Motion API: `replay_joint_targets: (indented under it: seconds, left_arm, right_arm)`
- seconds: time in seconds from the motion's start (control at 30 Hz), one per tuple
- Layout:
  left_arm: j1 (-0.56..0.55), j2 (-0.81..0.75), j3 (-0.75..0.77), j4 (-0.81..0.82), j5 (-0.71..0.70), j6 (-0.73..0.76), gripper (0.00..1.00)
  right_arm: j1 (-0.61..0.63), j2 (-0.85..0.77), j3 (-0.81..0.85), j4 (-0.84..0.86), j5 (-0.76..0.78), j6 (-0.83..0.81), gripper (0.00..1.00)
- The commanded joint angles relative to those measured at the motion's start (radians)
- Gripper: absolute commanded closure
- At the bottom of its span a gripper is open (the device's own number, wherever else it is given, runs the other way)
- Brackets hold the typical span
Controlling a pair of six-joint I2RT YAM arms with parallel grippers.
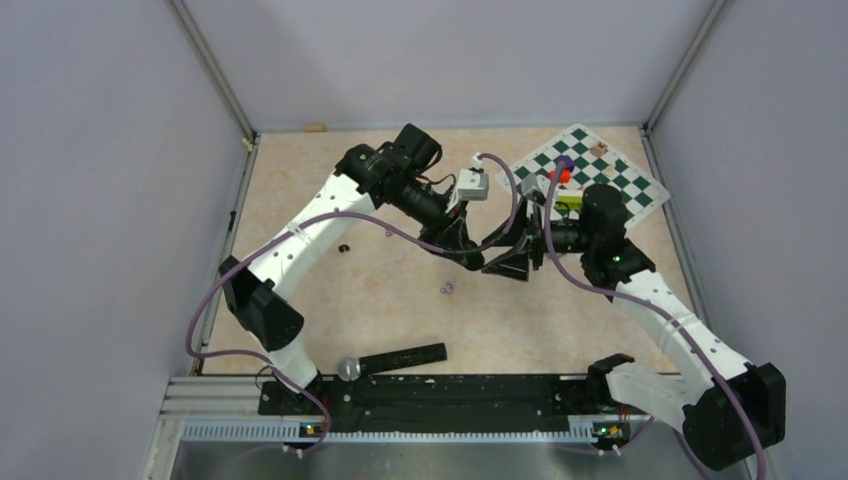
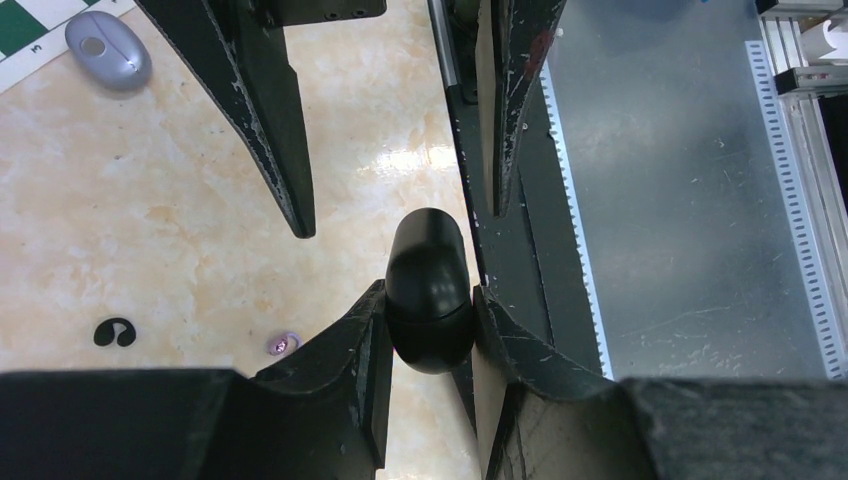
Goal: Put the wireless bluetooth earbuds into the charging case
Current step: Pick up the charging case at the center of the board.
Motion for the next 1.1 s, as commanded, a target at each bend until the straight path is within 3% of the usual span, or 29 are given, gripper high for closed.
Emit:
replay_joint_targets:
  seconds: [0.0,0.63,1.07]
  left_arm:
    - [0.001,0.016,0.033,0.029,0.003,-0.025,1.00]
    - [0.001,0.035,0.038,0.069,-0.016,-0.070,1.00]
    - [0.000,0.049,0.043,0.064,-0.008,-0.066,1.00]
  right_arm:
    - [0.008,0.012,0.000,0.069,-0.029,0.014,0.34]
    - [0.056,0.036,0.014,0.002,0.002,-0.064,0.43]
    - [0.068,0.027,0.035,-0.022,0.000,-0.089,0.68]
